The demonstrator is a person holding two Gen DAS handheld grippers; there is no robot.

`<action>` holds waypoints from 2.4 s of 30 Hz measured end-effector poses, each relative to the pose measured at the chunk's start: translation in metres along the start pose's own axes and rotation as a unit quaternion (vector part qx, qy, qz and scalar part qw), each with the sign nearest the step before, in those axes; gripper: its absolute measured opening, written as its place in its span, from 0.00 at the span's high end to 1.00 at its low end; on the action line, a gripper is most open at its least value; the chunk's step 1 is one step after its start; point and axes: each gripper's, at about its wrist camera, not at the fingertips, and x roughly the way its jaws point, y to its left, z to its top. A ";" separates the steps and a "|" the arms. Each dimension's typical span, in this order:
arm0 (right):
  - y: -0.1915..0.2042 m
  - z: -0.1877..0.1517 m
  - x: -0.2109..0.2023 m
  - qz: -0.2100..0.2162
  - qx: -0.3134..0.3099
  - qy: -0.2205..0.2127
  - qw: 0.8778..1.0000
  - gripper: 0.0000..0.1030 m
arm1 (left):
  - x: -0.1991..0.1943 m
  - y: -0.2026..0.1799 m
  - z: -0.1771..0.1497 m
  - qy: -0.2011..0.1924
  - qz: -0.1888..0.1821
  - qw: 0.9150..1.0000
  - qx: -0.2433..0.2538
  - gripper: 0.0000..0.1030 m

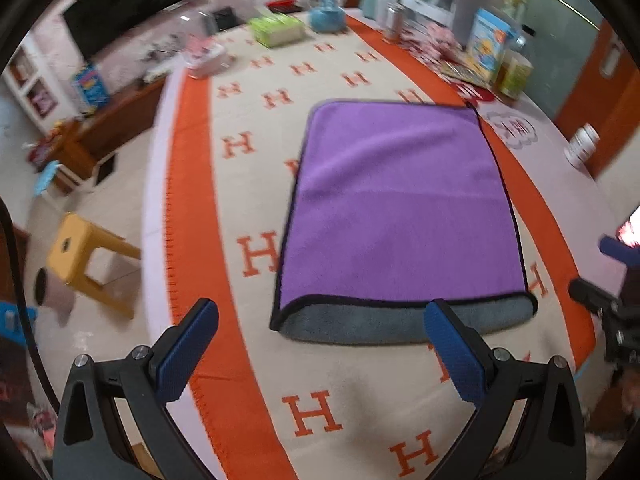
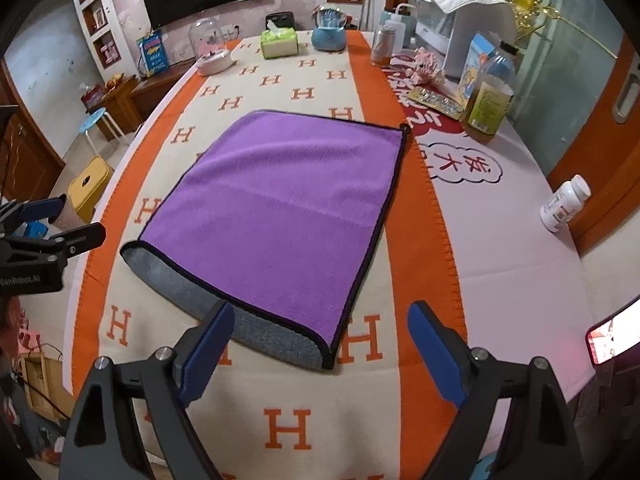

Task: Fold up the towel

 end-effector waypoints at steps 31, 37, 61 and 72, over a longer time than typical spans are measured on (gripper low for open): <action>-0.016 -0.021 0.080 0.151 -0.055 0.103 0.982 0.55 | 0.095 0.028 0.009 0.087 -0.184 0.966 0.160 0.31; -0.018 -0.017 0.086 0.179 -0.063 0.115 0.975 0.55 | 0.095 0.031 0.014 0.099 -0.211 0.956 0.176 0.35; -0.011 -0.016 0.095 0.196 -0.101 0.133 0.966 0.78 | 0.113 0.027 0.010 0.159 -0.221 0.932 0.240 0.60; -0.007 -0.018 0.090 0.184 -0.115 0.126 0.968 0.91 | 0.109 0.026 0.004 0.145 -0.172 0.936 0.270 0.94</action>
